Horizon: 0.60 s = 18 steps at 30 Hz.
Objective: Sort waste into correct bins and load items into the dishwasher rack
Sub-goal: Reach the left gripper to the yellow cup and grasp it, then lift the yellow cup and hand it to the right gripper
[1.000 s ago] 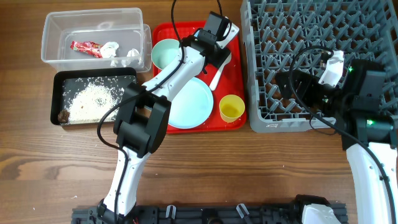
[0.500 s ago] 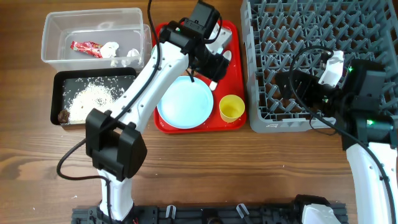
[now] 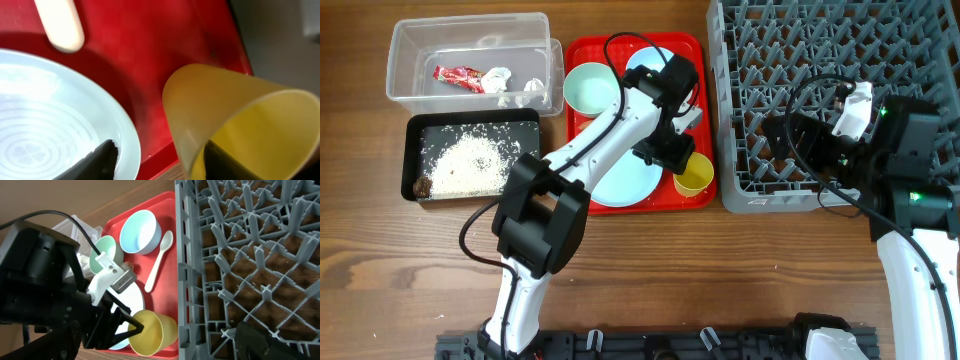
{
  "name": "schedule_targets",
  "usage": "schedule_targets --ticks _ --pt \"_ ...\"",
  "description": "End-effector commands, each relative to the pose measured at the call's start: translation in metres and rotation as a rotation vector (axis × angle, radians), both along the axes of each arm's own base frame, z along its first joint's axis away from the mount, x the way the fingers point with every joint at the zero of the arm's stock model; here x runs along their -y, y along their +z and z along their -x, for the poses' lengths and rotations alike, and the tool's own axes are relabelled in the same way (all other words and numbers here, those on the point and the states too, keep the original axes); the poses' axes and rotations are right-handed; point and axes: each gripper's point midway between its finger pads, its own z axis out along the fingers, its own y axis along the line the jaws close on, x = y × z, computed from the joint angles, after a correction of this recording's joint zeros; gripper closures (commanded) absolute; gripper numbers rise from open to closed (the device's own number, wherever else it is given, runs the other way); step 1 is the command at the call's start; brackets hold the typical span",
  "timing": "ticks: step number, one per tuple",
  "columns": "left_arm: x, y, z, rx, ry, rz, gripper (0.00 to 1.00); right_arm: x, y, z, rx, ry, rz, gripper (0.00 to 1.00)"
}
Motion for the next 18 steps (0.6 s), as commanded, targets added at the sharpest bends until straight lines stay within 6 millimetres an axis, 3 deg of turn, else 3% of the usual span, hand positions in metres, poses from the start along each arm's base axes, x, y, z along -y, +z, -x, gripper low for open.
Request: schedule_targets --ticks 1,2,5,6,9,11,14,15,18 --pt "-0.007 -0.011 0.001 -0.009 0.013 -0.034 0.89 -0.003 0.007 -0.002 0.014 0.015 -0.01 0.0" --pt "-0.006 -0.01 -0.001 -0.003 0.019 -0.029 0.96 -0.003 0.007 -0.002 0.013 0.014 -0.01 0.0" --pt "-0.006 -0.001 -0.008 0.012 0.047 -0.008 0.96 -0.003 0.007 -0.002 0.014 0.014 -0.011 0.0" --pt "-0.004 0.01 -0.011 0.018 0.055 0.025 0.96 -0.003 0.008 -0.003 0.018 0.014 -0.012 0.0" --pt "0.001 0.062 -0.022 0.03 0.091 0.21 0.96 -0.014 0.019 -0.005 0.066 0.068 -0.056 0.0" --pt "0.0 0.109 -0.031 0.017 0.118 0.418 0.96 -0.03 0.038 -0.007 0.145 0.16 -0.121 0.0" --pt "-0.017 0.191 -0.044 -0.032 0.134 0.829 0.96 -0.053 0.071 -0.01 0.297 0.324 -0.201 0.0" --pt "-0.024 0.21 -0.045 -0.053 0.126 0.935 0.96 -0.059 0.078 -0.011 0.334 0.369 -0.215 0.0" --pt "-0.046 0.243 -0.051 -0.094 0.12 1.126 0.96 -0.086 0.091 -0.016 0.437 0.512 -0.244 0.0"
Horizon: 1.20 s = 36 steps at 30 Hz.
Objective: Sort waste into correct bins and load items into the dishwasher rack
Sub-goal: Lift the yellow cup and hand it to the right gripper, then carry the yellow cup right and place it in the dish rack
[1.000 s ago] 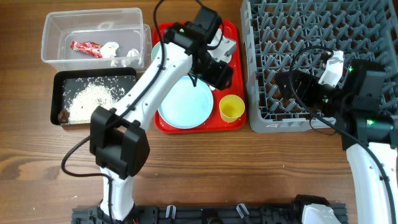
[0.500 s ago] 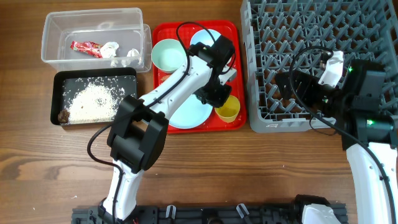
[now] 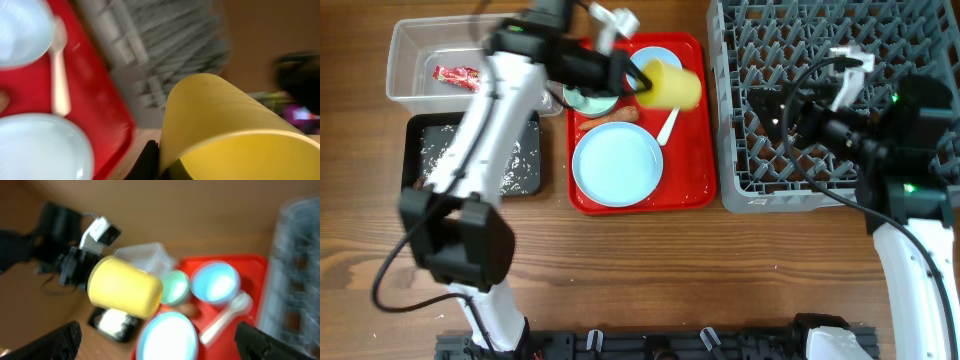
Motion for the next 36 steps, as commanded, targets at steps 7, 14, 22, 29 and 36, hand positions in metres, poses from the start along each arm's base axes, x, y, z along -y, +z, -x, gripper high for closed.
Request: schedule_targets --ticks 7,14,22,29,36 --pt "-0.005 0.086 0.028 -0.081 -0.173 0.486 0.96 -0.1 0.026 0.003 0.219 0.504 -0.154 0.04" --pt "-0.005 0.086 0.034 -0.132 -0.17 0.494 0.96 -0.127 0.034 0.0 0.318 0.602 -0.215 0.05" --pt "0.003 0.078 0.04 -0.169 -0.167 0.453 0.96 -0.134 0.048 0.007 0.41 0.635 -0.226 0.14" --pt "0.003 0.077 0.041 -0.187 -0.161 0.449 0.95 -0.134 0.048 0.01 0.403 0.647 -0.23 0.37" --pt "0.002 0.074 0.04 -0.182 -0.15 0.428 0.66 -0.129 0.046 0.006 0.378 0.635 -0.232 0.57"
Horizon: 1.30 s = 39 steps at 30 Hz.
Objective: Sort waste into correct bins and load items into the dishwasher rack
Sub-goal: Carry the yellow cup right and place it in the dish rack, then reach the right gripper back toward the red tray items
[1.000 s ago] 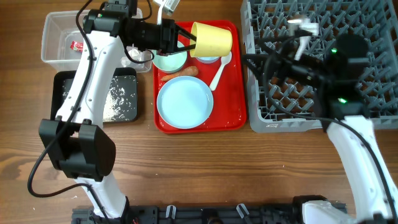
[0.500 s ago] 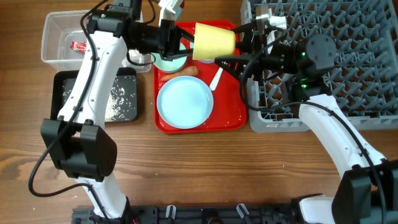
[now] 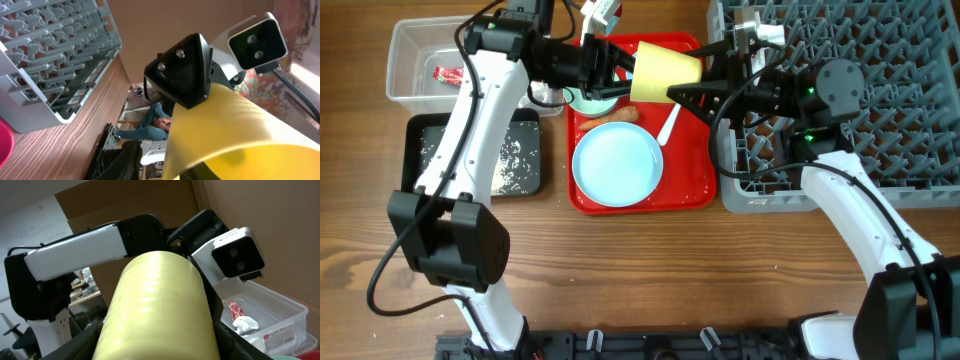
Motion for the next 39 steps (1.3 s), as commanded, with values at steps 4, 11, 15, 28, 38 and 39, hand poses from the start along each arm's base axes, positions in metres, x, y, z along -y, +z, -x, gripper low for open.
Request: schedule_targets --ticks 4,11,15,28,38,39 --pt "-0.004 -0.006 -0.005 0.018 0.027 -0.044 0.63 0.036 -0.01 -0.019 -0.114 -0.048 0.022 0.61" --pt "-0.025 -0.029 -0.026 0.043 0.125 -0.179 0.62 0.118 -0.051 -0.059 -0.373 -0.278 0.032 0.6" --pt "-0.045 -0.071 -0.046 0.089 0.233 -0.453 0.61 0.144 -0.067 -0.072 -0.453 -0.475 0.063 0.6" --pt "-0.091 -0.114 -0.073 0.164 0.381 -0.816 0.52 0.234 -0.06 -0.011 -0.669 -1.136 0.575 0.63" --pt "-0.099 -0.119 -0.077 0.175 0.402 -0.865 0.47 0.246 -0.142 0.025 -0.982 -1.148 0.974 0.59" --pt "-0.099 -0.119 -0.077 0.175 0.402 -0.865 0.48 0.245 -0.153 0.024 -1.019 -1.138 1.009 0.59"
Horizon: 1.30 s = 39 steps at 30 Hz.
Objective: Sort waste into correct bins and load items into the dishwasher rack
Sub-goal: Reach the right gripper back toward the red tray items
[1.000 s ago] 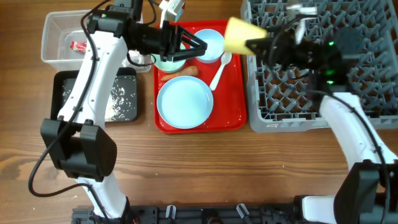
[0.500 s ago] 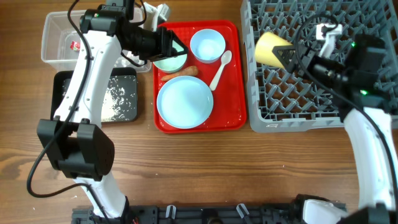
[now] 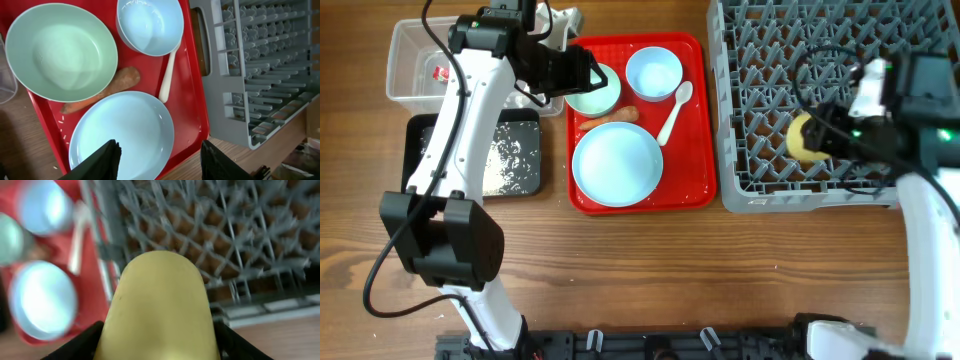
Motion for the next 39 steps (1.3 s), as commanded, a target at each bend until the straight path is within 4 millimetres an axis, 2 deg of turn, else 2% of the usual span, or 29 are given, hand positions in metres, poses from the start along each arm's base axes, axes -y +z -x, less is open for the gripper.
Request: schedule_targets --ticks 1,4,9,11,13,15,18,23,25,27,29,31,35,39 --pt "-0.004 0.001 -0.003 0.016 0.003 -0.016 0.48 0.006 -0.032 -0.005 -0.131 -0.007 0.081 0.59" --pt "-0.004 0.001 -0.003 0.015 0.003 -0.016 0.48 0.005 -0.063 -0.007 -0.247 0.004 0.076 0.59" --pt "-0.004 0.001 -0.003 0.015 0.003 -0.016 0.48 0.004 -0.097 -0.013 -0.348 0.014 0.071 0.58" --pt "-0.004 0.001 -0.003 0.015 0.003 -0.016 0.47 0.003 -0.107 -0.012 -0.387 0.019 0.069 0.5" --pt "-0.004 0.001 -0.002 0.014 0.003 -0.016 0.47 0.001 -0.111 -0.012 -0.399 0.026 0.057 0.33" --pt "-0.004 0.001 -0.003 0.015 0.003 -0.016 0.46 -0.005 -0.109 -0.014 -0.383 0.052 0.026 0.26" --pt "-0.004 0.001 -0.003 0.015 0.003 -0.016 0.46 -0.011 -0.096 -0.024 -0.339 0.061 -0.005 0.23" --pt "-0.006 -0.003 -0.004 0.011 0.009 -0.031 0.46 -0.017 -0.048 -0.04 -0.233 0.074 -0.032 0.2" --pt "-0.01 -0.005 -0.005 0.014 0.019 -0.054 0.46 -0.046 -0.034 -0.044 -0.18 0.166 -0.083 0.19" --pt "-0.011 -0.006 -0.006 0.014 0.022 -0.061 0.45 -0.074 -0.031 -0.046 -0.153 0.242 -0.086 0.19" --pt "-0.011 -0.006 -0.006 0.014 0.022 -0.061 0.44 -0.119 -0.027 -0.051 -0.103 0.323 -0.093 0.2" --pt "-0.011 -0.006 -0.006 0.015 0.021 -0.061 0.44 -0.153 -0.023 -0.059 -0.043 0.351 -0.119 0.2" --pt "-0.017 -0.009 -0.008 0.019 0.036 -0.1 0.45 -0.196 -0.014 -0.076 0.061 0.377 -0.161 0.2" --pt "-0.027 -0.016 -0.015 0.037 0.064 -0.172 0.46 -0.218 -0.01 -0.095 0.142 0.374 -0.196 0.21"
